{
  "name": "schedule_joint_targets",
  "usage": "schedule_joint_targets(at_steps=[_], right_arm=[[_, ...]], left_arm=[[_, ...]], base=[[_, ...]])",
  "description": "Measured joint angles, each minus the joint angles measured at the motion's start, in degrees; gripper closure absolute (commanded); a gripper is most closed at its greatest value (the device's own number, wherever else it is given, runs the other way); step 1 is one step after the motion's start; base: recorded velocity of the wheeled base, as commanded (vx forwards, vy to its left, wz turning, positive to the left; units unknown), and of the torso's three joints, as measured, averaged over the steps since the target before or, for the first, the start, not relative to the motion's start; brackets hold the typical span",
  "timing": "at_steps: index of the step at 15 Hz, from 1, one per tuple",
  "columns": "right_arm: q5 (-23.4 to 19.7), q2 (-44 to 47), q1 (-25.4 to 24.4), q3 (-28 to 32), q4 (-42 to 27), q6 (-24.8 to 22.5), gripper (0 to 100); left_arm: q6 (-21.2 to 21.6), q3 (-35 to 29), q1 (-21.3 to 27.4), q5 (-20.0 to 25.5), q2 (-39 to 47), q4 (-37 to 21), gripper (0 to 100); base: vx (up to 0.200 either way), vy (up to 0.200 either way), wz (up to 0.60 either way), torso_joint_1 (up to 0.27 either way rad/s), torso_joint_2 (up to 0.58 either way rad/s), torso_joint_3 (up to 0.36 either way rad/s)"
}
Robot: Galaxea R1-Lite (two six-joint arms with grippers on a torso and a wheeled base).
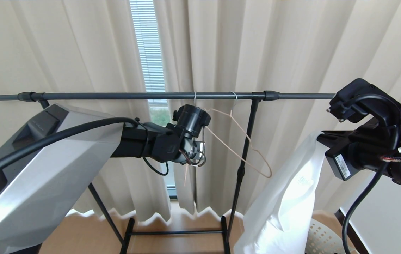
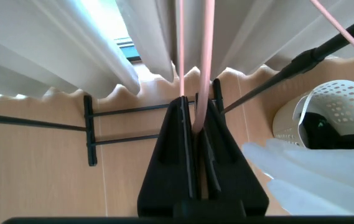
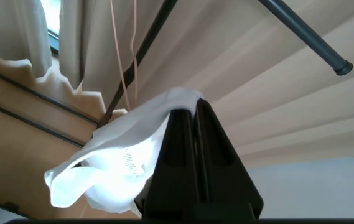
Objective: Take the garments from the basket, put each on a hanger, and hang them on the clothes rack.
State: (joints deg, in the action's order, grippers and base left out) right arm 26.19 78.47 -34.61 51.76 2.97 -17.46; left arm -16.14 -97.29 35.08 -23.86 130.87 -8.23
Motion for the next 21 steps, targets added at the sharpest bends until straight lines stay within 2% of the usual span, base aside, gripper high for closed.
schedule_joint_targets(at_steps=[10, 14, 16, 19, 21], right_arm=[[0.0, -0.1, 0.0, 0.0, 0.0, 0.0, 100], [0.0, -0.1, 0.0, 0.0, 0.0, 0.0, 100], [0.0, -0.1, 0.0, 0.0, 0.0, 0.0, 100], [0.0, -0.2, 0.0, 0.0, 0.0, 0.0, 100], [0.0, -0.3, 0.0, -0.1, 0.1, 0.0, 100]], left_arm=[[0.5, 14.2, 1.7, 0.1, -13.5, 1.3, 100], [2.3, 20.7, 2.6, 0.2, -17.2, 6.6, 100], [3.8, 23.1, 2.8, 0.2, -18.3, 12.0, 100], [7.1, 24.8, 2.7, 0.2, -18.4, 19.6, 100], [7.6, 25.3, 2.6, 0.2, -18.2, 20.7, 100]], base=[[0.0, 0.0, 0.0, 0.0, 0.0, 0.0], [0.0, 0.0, 0.0, 0.0, 0.0, 0.0], [0.0, 0.0, 0.0, 0.0, 0.0, 0.0], [0.0, 0.0, 0.0, 0.0, 0.0, 0.0], [0.0, 0.0, 0.0, 0.0, 0.0, 0.0]])
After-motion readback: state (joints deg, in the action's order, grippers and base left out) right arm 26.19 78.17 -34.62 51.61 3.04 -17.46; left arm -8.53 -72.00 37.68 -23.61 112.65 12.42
